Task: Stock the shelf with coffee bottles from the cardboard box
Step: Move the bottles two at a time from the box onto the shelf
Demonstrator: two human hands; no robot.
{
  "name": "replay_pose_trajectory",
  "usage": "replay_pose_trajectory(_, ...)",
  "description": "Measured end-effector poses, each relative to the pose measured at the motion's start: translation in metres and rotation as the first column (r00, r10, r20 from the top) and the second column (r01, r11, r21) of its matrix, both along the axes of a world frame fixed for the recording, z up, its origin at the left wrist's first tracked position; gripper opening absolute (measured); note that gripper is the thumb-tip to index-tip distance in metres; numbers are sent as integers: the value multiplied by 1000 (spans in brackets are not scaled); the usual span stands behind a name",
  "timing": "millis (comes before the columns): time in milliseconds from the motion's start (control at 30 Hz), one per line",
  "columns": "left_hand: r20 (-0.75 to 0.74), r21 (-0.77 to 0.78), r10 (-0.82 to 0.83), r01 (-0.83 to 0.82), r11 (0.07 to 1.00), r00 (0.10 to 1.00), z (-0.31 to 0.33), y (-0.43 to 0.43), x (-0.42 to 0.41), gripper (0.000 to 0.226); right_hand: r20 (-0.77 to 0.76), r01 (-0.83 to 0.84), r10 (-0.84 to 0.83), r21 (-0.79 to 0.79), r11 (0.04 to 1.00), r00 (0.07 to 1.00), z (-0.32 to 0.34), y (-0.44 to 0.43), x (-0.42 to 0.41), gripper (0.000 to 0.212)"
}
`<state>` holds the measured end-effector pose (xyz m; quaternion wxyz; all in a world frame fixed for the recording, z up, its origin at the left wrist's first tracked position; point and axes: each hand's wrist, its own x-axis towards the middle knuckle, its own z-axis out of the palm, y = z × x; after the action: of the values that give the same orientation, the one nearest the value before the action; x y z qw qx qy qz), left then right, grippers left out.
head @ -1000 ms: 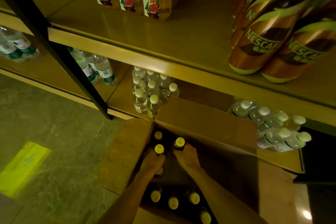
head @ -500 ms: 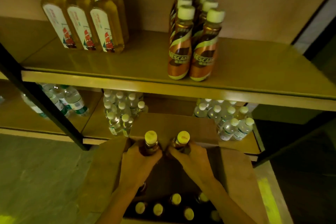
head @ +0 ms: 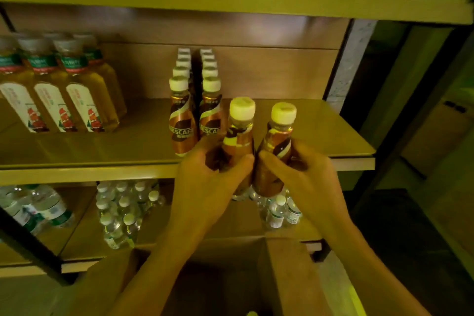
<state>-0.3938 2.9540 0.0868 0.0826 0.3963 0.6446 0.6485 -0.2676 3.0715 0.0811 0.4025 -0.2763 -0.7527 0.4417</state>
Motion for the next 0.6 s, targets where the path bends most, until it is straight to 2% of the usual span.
replay_pose_trajectory(133,-49,-4,27,-28,1000,998,17,47,-4,22,-28,38,-38,5,999,999,23,41,-9,33)
replay_pose_trajectory(400,-16,-81,115,-116,990,993,4,110,-12,19,6,77,-77,-36,996,997,10,96,-31,34)
replay_pose_trajectory(600,-3,-45,150,-150,988,989,-7,122,-16,24,14,106,-106,-46,993,994,-2,107,-43,42)
